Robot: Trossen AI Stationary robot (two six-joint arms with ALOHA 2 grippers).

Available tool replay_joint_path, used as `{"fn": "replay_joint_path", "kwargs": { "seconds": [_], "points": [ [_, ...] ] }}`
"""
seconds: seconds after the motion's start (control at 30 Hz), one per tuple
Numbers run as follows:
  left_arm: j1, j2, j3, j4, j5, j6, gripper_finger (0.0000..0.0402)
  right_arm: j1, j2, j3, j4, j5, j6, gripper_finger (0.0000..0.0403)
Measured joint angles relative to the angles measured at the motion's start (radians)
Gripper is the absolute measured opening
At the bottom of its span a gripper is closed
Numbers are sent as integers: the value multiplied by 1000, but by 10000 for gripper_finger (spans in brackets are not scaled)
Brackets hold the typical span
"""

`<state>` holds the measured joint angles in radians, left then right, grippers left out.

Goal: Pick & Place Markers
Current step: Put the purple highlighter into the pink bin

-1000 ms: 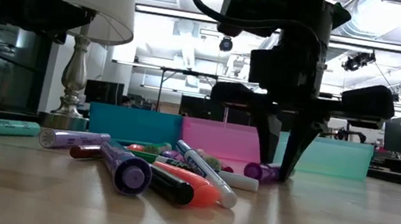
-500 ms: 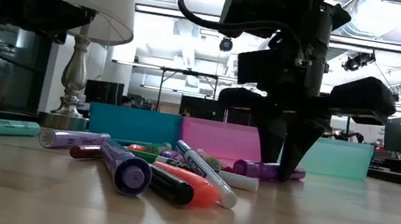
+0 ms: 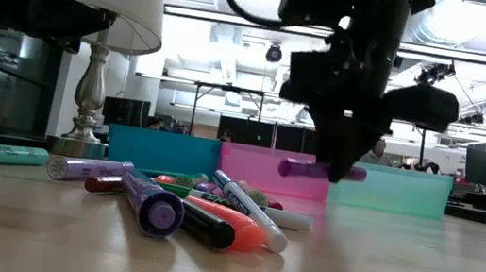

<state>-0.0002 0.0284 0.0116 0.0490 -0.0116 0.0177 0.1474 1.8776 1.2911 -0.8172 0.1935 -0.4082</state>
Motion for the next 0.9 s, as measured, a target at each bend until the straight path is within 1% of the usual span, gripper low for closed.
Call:
{"fn": "replay_joint_path", "kwargs": {
  "seconds": [0.23, 0.33, 0.67, 0.9],
  "points": [
    [0, 0, 0, 0, 0, 0, 74, -60, -48, 2, 30, 68, 7, 58],
    [0, 0, 0, 0, 0, 0, 74, -87, -52, 19, 39, 66, 1, 58],
    [0, 0, 0, 0, 0, 0, 74, -192, -52, 159, 12, 67, -16, 59],
    [0, 0, 0, 0, 0, 0, 74, -280, -52, 176, 5, 61, -46, 59]
  ]
}}
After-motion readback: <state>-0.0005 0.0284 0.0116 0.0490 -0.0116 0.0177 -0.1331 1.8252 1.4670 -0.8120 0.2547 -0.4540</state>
